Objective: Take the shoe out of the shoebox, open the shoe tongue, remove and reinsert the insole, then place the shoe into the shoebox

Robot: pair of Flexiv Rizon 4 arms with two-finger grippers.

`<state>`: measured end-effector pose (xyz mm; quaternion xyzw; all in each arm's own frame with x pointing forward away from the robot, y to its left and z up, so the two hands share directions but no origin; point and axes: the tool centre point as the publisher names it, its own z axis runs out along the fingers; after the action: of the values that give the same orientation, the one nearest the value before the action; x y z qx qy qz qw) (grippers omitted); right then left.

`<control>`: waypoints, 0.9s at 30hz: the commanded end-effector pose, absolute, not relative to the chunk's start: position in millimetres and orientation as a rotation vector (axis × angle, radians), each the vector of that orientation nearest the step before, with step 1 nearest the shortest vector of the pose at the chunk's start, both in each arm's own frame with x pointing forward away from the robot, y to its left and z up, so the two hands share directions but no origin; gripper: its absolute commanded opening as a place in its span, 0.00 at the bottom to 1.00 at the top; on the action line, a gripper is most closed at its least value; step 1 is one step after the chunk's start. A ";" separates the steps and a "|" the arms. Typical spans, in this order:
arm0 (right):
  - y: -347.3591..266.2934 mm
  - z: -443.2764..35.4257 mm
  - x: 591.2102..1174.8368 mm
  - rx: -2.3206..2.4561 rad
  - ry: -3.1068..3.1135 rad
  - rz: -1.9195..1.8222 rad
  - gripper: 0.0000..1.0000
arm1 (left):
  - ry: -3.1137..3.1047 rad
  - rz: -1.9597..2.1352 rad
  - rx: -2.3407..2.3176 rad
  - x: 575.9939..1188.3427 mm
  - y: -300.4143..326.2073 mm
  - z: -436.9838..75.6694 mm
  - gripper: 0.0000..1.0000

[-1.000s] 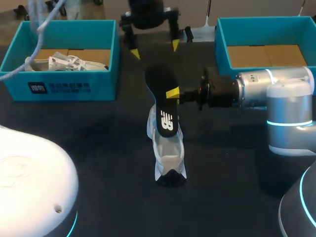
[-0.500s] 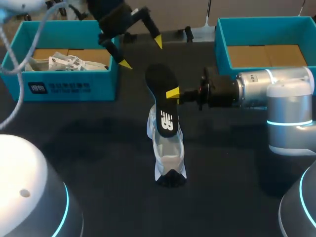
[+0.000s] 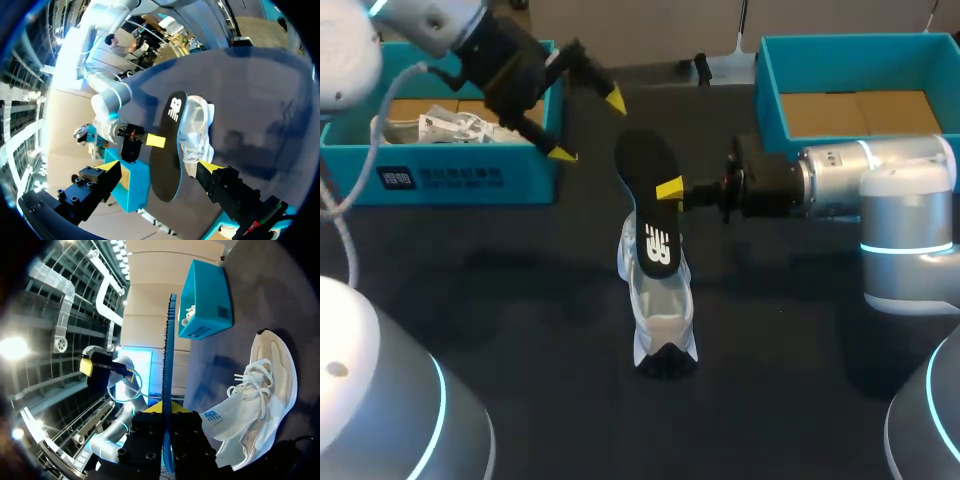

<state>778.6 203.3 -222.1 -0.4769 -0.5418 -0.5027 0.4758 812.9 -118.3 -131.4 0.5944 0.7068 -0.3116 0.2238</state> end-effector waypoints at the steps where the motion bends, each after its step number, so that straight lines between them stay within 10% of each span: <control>1: 204.2 -222.5 778.0 -1.168 -1.325 -1.230 0.00 | 1.667 -1.159 1.334 814.8 -104.6 -141.1 1.00; 27: 204.2 -222.5 778.0 -1.168 -1.325 -1.230 0.00 | 1.668 -1.200 1.250 829.1 -100.0 -168.1 1.00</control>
<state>778.7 203.5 -222.4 -0.4767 -0.5420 -0.5027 0.4757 829.9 -100.0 -166.6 0.4863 0.6484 -0.4646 0.3567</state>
